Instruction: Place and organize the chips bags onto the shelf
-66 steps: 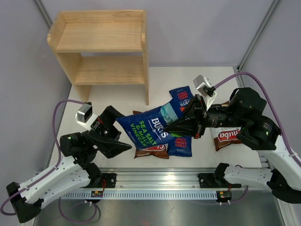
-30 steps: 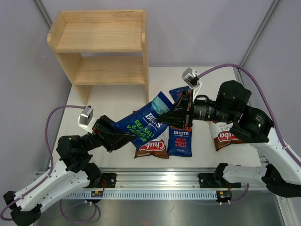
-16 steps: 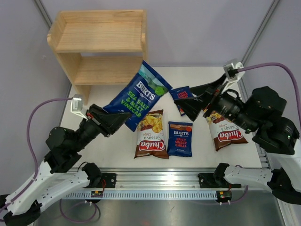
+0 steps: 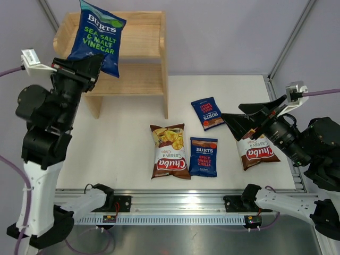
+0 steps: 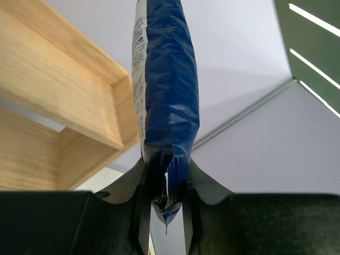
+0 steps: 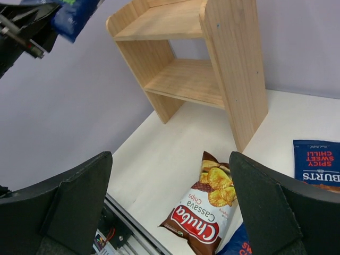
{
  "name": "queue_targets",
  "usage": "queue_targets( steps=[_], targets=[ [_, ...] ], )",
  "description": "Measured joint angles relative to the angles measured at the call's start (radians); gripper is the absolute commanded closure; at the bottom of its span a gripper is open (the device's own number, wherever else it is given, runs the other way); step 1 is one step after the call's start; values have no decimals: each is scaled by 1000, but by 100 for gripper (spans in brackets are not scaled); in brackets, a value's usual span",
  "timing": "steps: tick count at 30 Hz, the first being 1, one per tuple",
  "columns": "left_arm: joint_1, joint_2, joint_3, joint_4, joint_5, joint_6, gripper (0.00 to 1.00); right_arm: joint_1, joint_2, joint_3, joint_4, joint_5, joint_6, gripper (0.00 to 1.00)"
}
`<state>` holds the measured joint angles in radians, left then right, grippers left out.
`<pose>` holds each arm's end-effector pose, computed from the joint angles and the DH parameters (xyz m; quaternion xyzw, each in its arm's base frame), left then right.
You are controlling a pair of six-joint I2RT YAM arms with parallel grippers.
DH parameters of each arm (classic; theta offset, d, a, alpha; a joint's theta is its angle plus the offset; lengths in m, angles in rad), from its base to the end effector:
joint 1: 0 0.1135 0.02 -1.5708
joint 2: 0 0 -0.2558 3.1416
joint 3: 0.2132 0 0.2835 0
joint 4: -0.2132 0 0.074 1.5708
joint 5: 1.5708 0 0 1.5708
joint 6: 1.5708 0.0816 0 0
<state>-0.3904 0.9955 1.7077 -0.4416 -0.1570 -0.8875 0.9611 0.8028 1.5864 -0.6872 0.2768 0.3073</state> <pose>0.1901 -0.0644 0.5959 -0.2089 0.5695 -0.4351 0.6653 0.1030 0.1086 0.5502 -0.1171 0.6633 0.3598 0.6456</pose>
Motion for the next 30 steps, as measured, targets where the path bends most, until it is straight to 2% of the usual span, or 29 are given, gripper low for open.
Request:
queue_targets(
  steps=[7,11,19,21,24,30],
  targets=[
    [383,229,18,26,322,-169,100,0,-42,-27,-9,3,4,0],
    [548,335,10,87,478,-253,100,0,-78,-40,-8,13,4,1],
    [669,415,-5,151,632,-367,98,0,-93,-97,-5,27,3,1],
    [686,437,-2,145,642,-380,93,0,-95,-114,-3,27,3,1],
    [706,475,0,137,646,-398,91,0,-97,-132,10,29,2,0],
    [716,535,59,113,642,-415,91,0,-109,-164,38,29,-2,0]
  ],
)
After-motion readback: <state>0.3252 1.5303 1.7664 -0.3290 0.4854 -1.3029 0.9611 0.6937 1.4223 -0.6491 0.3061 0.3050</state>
